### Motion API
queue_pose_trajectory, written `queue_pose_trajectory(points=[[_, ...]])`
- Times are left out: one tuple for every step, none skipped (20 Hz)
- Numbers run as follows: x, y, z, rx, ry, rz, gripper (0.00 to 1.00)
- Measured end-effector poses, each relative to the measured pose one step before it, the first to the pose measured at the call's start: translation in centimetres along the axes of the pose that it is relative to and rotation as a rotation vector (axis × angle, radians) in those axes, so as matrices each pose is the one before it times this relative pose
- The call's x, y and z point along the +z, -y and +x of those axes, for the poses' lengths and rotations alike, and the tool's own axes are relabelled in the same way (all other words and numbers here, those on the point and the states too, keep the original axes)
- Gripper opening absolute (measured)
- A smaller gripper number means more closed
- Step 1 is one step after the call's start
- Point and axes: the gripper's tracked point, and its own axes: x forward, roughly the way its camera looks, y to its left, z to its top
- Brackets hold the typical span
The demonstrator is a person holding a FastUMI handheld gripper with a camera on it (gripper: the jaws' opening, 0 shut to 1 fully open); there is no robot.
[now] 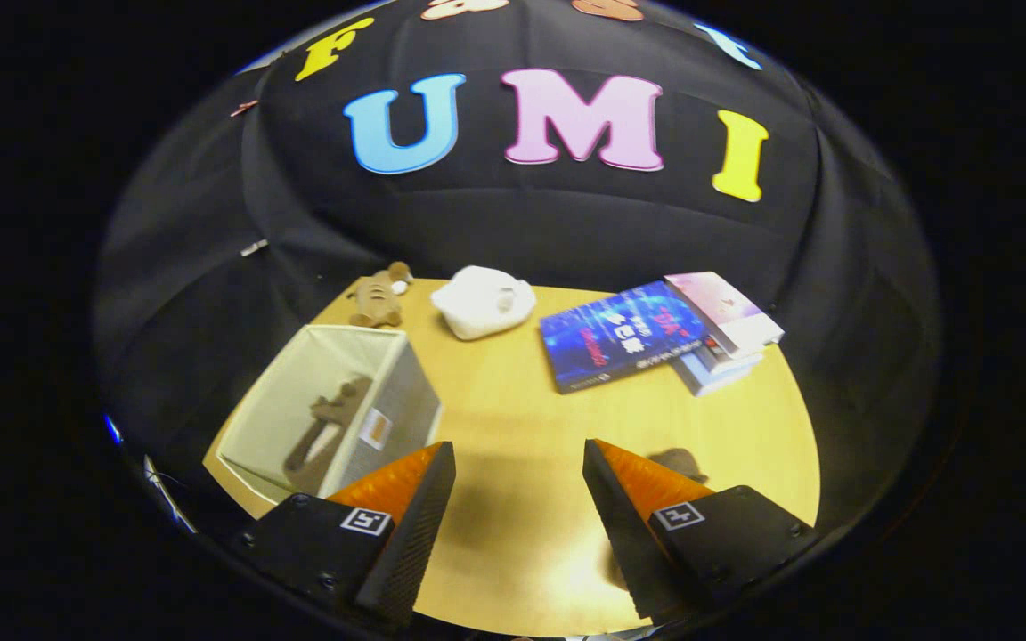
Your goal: Open the storage box then place both shoes into the box .Put the left shoe in first, then the right shoe, with the right side of both shoes facing outward in a uniform manner.
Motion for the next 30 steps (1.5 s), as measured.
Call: queue_pose_trajectory(points=[[-1.150,2.271,-0.435,-0.03515,-0.01055,-0.00690,0.92],[-1.164,2.056,-0.011,-0.03242,-0.01419,-0.00379,0.92],[-1.330,1.862,-0.006,-0.02383,-0.01898,0.00313,0.92],[-1.212,1.637,0.047,-0.02137,-0.02040,0.01092,0.92],[-1.259,1.593,0.162,-0.01990,-0.02515,0.01398,0.92],[-1.147,1.457,0.203,-0.02191,-0.02332,0.01126,0.93],[-1.101,1.480,1.001,-0.02467,-0.02240,0.00341,0.93],[-1.053,1.168,0.693,-0.01971,-0.02398,0.00087,0.92],[-1.101,0.748,0.837,-0.01192,-0.02215,0.00069,0.93],[-0.870,0.530,0.797,-0.00893,-0.02258,-0.00685,0.93],[-0.822,0.457,1.038,-0.00811,-0.01771,-0.01002,0.92],[-0.584,0.217,0.974,-0.00138,-0.01898,-0.00988,0.91],[-0.565,0.190,0.998,-0.00143,-0.02018,-0.00493,0.91],[-0.329,0.202,0.930,-0.00414,-0.01644,0.00138,0.88],[-0.041,0.138,1.063,-0.00326,-0.00766,0.00459,0.88],[0.245,0.105,0.887,-0.00366,-0.00174,0.00312,0.86],[0.277,0.259,0.803,-0.00892,0.00084,-0.00156,0.85],[0.289,0.102,0.789,-0.00360,-0.00265,-0.00030,0.83],[0.093,-0.127,0.673,0.00167,-0.00893,0.00354,0.80],[0.056,-0.209,0.582,0.00441,-0.00884,0.00771,0.73],[0.065,-0.193,0.610,0.00128,-0.00762,0.00362,0.69],[-0.193,-0.310,0.578,-0.00046,-0.01485,-0.00264,0.57],[-0.242,0.372,0.580,-0.03207,-0.00966,-0.01807,0.45],[0.020,0.259,0.112,-0.01656,0.00035,-0.01358,0.34],[0.107,0.271,0.117,-0.02242,0.00708,-0.01118,0.26],[0.040,-0.052,-0.047,0.00498,0.00229,0.00483,0.11],[-0.097,-0.076,-0.087,0.00880,-0.00232,0.00915,0.09],[-0.094,-0.230,-0.171,0.02072,-0.00672,0.01942,0.09],[-0.052,-0.319,-0.405,0.02834,-0.00395,0.03110,0.09],[0.117,-0.136,-0.533,0.01368,0.00642,0.02117,0.09]])
